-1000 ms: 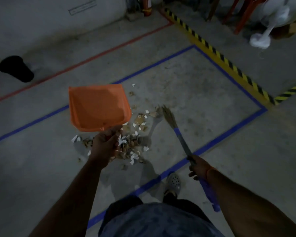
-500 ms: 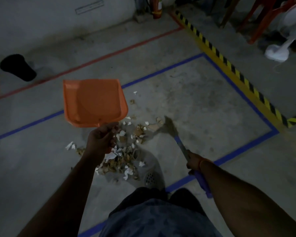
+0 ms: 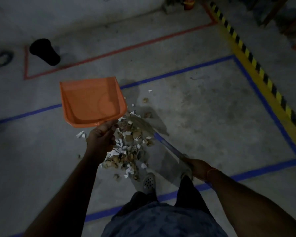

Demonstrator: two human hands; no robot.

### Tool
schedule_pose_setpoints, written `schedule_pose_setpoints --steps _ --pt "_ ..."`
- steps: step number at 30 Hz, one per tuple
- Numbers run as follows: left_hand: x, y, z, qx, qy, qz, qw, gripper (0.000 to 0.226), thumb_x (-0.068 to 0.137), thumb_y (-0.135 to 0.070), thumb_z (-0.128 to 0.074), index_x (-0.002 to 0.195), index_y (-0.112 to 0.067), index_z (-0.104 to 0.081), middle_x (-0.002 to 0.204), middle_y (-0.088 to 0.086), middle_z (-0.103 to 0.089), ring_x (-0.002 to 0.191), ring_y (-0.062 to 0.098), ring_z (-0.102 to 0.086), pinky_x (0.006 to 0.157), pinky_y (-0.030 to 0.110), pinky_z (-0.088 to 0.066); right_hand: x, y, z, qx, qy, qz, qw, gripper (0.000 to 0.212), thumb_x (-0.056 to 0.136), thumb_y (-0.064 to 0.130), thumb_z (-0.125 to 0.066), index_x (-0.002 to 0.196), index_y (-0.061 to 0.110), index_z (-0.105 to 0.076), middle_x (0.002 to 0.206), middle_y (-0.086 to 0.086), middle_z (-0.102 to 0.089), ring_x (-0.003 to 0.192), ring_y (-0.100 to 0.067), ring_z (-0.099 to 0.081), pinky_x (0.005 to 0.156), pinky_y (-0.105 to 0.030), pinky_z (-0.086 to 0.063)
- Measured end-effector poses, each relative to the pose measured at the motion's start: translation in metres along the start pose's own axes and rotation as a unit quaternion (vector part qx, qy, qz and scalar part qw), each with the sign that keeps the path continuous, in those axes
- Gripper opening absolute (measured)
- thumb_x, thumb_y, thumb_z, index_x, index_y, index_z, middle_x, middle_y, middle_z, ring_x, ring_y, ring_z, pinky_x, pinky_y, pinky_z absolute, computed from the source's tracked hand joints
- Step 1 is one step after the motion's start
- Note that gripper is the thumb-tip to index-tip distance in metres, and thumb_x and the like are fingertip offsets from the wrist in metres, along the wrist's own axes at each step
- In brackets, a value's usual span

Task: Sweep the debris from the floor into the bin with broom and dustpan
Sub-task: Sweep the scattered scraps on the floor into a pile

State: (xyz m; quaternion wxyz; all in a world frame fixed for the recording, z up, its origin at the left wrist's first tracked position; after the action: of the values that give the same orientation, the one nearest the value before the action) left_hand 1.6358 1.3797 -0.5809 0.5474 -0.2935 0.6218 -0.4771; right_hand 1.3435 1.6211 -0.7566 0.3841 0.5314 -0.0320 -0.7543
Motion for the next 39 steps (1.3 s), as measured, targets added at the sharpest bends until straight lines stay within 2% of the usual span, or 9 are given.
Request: schedule_pose_setpoints --steps 4,9,15,17,20,27,31,35,39 --pt "0.004 -0.014 -0.040 0.005 -0.034 -0.004 0.999 0.019 0.100 -0.012 -0.058 0.112 -0.013 -0.072 0.056 0.002 -0.047 0.048 0.015 -0.042 0.044 0.021 -0.029 0.004 -0.028 0.066 -0.063 -0.001 0.009 0.998 0.071 0.094 0.010 -0.053 0.152 0.030 -0.018 0.138 -0.014 -0.054 0.118 -0.030 -0.057 0.086 -0.024 -0.045" --pt "0.016 -0.036 -0.077 -0.017 -0.067 -0.011 0.998 0.018 0.101 -0.013 -0.058 0.112 -0.012 -0.072 0.058 0.003 -0.042 0.047 0.014 -0.039 0.046 0.023 -0.029 0.033 -0.038 0.131 -0.060 0.011 -0.010 0.998 0.088 0.091 0.007 -0.057 0.154 0.020 0.004 0.137 -0.023 -0.051 0.115 -0.037 -0.057 0.080 -0.029 -0.045" --pt "0.017 -0.047 -0.086 -0.017 -0.098 -0.022 0.995 0.018 0.100 -0.012 -0.059 0.112 -0.011 -0.072 0.071 0.010 -0.052 0.047 0.018 -0.043 0.041 0.019 -0.034 0.077 -0.031 0.150 -0.101 0.052 -0.048 0.992 0.068 0.092 0.014 -0.054 0.152 0.011 -0.022 0.132 -0.024 -0.053 0.110 -0.039 -0.060 0.089 -0.042 -0.052" --pt "0.020 -0.049 -0.087 -0.002 -0.118 -0.020 0.993 0.019 0.100 -0.013 -0.058 0.113 -0.012 -0.072 0.059 0.006 -0.051 0.042 0.013 -0.045 0.039 0.018 -0.032 0.082 -0.016 0.148 -0.137 0.088 -0.026 0.986 0.065 0.094 0.016 -0.052 0.152 0.011 -0.022 0.139 -0.023 -0.049 0.118 -0.037 -0.056 0.094 -0.040 -0.048" --pt "0.030 -0.046 -0.089 -0.004 -0.127 -0.010 0.992 0.019 0.101 -0.014 -0.058 0.115 -0.014 -0.071 0.065 0.006 -0.053 0.043 0.013 -0.044 0.041 0.019 -0.029 0.090 0.007 0.154 -0.165 0.126 0.023 0.978 0.060 0.099 0.017 -0.045 0.153 0.017 -0.020 0.143 -0.022 -0.045 0.122 -0.035 -0.053 0.093 -0.036 -0.046" --pt "0.093 -0.053 -0.101 -0.058 -0.125 -0.007 0.990 0.023 0.101 -0.008 -0.056 0.119 -0.008 -0.069 0.080 0.012 -0.060 0.048 0.014 -0.038 0.045 0.022 -0.029 0.121 0.020 0.214 -0.146 0.116 0.069 0.980 0.070 0.092 0.007 -0.045 0.148 0.043 -0.024 0.125 -0.015 -0.060 0.069 -0.012 -0.054 0.046 -0.005 -0.038" --pt "0.133 -0.073 -0.109 -0.081 -0.140 -0.014 0.987 0.023 0.101 -0.007 -0.056 0.121 -0.002 -0.067 0.070 0.004 -0.059 0.046 0.013 -0.040 0.046 0.023 -0.030 0.145 0.025 0.270 -0.135 0.065 0.021 0.989 0.071 0.087 0.009 -0.049 0.145 0.046 -0.031 0.102 -0.013 -0.065 0.063 -0.020 -0.062 0.047 -0.022 -0.050" --pt "0.165 -0.093 -0.104 -0.095 -0.143 -0.016 0.985 0.018 0.101 -0.008 -0.055 0.113 -0.005 -0.069 0.056 -0.002 -0.045 0.043 0.011 -0.036 0.043 0.019 -0.028 0.174 0.055 0.318 -0.112 0.011 0.007 0.994 0.072 0.088 0.005 -0.052 0.150 0.032 -0.027 0.120 -0.019 -0.061 0.078 -0.030 -0.064 0.063 -0.035 -0.058" --pt "0.181 -0.103 -0.087 -0.067 -0.164 -0.015 0.984 0.019 0.100 -0.015 -0.059 0.114 -0.009 -0.070 0.056 -0.002 -0.044 0.048 0.014 -0.036 0.044 0.022 -0.027 0.221 0.084 0.345 -0.085 -0.016 -0.033 0.996 0.068 0.090 0.002 -0.053 0.151 0.019 -0.029 0.120 -0.023 -0.058 0.080 -0.039 -0.067 0.065 -0.044 -0.059"
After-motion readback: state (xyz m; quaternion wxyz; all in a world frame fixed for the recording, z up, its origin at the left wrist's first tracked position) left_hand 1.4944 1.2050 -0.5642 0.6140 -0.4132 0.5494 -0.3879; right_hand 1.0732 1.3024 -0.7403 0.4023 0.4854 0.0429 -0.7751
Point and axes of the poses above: each hand's wrist, its own x-axis towards the middle knuckle, its own z-axis out of the back of the hand, y = z × x, the point moved 6 cm from there along x, towards the middle knuckle
